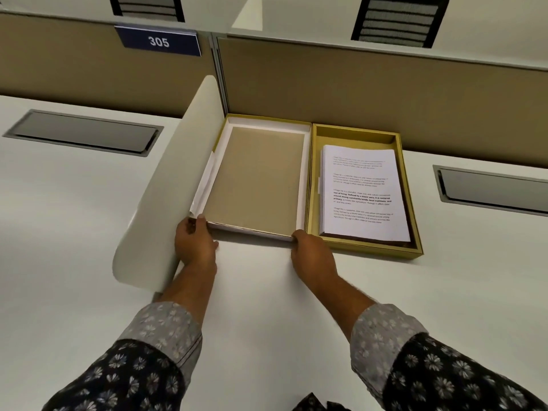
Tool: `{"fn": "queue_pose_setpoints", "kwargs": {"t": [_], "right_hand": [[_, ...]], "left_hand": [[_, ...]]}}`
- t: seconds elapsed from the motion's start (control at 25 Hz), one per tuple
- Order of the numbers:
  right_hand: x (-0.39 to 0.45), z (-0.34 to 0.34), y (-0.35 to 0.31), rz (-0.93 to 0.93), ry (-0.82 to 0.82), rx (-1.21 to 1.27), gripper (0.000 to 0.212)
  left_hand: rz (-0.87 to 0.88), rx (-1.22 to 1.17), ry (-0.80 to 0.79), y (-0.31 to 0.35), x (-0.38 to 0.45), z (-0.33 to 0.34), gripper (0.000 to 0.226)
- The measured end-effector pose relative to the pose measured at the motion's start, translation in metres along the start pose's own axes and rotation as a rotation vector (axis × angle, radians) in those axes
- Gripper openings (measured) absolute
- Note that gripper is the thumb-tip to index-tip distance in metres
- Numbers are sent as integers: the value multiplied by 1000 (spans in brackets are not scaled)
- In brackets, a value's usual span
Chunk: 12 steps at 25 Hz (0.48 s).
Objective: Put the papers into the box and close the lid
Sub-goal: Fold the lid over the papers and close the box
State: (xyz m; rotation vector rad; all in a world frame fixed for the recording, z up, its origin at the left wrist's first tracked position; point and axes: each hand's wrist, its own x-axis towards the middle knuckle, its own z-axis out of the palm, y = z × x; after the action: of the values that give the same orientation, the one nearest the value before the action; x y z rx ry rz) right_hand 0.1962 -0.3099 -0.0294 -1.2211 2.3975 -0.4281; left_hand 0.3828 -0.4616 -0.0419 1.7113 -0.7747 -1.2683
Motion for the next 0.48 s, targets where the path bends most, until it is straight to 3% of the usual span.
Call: {"fn": "queue_pose_setpoints", "kwargs": {"t": [0.28,0.48], "right_hand": [[-7,0,9,-12,13,179,25],[-10,-22,4,26,7,232,44]], "left_hand": [[130,-282,-92,39,-37,16,39],[271,-319,-98,54,-55,16,51]]}}
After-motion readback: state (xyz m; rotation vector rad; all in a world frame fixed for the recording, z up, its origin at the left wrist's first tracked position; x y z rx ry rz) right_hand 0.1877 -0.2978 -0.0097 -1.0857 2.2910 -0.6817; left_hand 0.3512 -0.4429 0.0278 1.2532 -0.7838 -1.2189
